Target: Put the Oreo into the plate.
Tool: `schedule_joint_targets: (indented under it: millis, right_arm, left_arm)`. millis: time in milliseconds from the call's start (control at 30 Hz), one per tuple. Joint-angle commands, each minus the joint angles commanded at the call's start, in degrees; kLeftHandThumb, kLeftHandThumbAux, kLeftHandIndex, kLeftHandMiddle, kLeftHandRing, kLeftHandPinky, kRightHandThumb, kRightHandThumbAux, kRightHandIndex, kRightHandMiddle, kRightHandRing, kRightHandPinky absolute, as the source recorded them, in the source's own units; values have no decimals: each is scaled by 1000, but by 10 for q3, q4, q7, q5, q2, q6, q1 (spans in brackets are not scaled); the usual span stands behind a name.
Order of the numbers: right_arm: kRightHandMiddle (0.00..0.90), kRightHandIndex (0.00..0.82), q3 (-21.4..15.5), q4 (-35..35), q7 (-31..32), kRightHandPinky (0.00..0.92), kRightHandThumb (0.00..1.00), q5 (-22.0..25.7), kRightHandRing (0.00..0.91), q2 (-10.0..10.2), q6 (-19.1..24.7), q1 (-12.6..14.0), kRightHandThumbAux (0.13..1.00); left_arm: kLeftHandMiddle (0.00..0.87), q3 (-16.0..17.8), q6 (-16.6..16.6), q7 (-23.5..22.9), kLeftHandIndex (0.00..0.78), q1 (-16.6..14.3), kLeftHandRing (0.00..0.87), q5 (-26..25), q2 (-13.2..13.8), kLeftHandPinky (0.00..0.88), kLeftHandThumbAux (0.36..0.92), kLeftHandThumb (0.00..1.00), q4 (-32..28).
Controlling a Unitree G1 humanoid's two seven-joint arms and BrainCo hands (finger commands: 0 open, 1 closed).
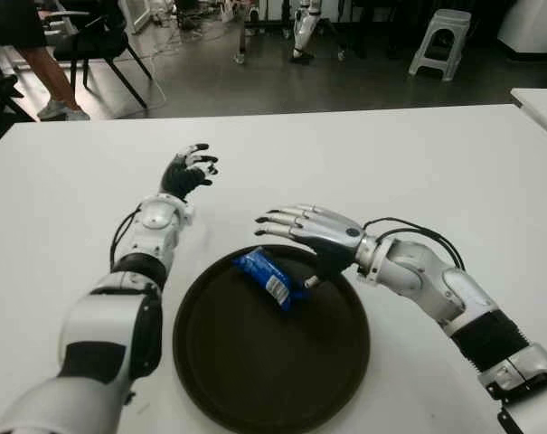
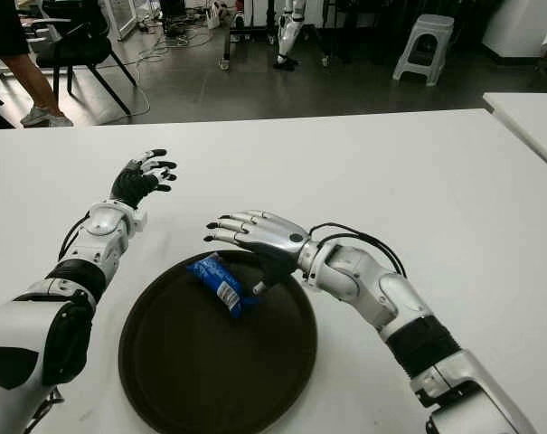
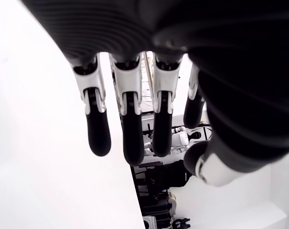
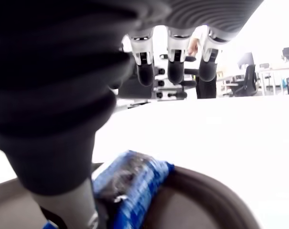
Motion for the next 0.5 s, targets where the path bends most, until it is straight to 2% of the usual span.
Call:
schedule_joint_targets:
  millis: [200, 400, 467, 500]
  right_arm:
    - [36, 24, 0, 12, -4, 30, 0, 2, 7, -3, 1, -10, 873]
    - [27, 19, -9, 8, 5, 28, 0, 3, 4, -14, 15, -21, 872]
    - [25, 19, -11, 14, 1, 30, 0, 1, 4, -17, 19, -28, 873]
    - [24, 20, -16, 31, -1, 33, 0, 5, 6, -24, 16, -41, 874]
  left_arm:
    - [310, 0, 2, 0, 187, 0, 333, 0, 0, 372, 685, 127, 1]
    - [308, 1, 4, 0, 183, -1, 336, 0, 0, 380, 690, 110, 1]
    - [309, 1, 4, -1, 182, -1, 337, -1, 0, 383, 693, 106, 1]
    - [309, 1, 4, -2, 182, -1, 338, 0, 1, 385, 695, 104, 1]
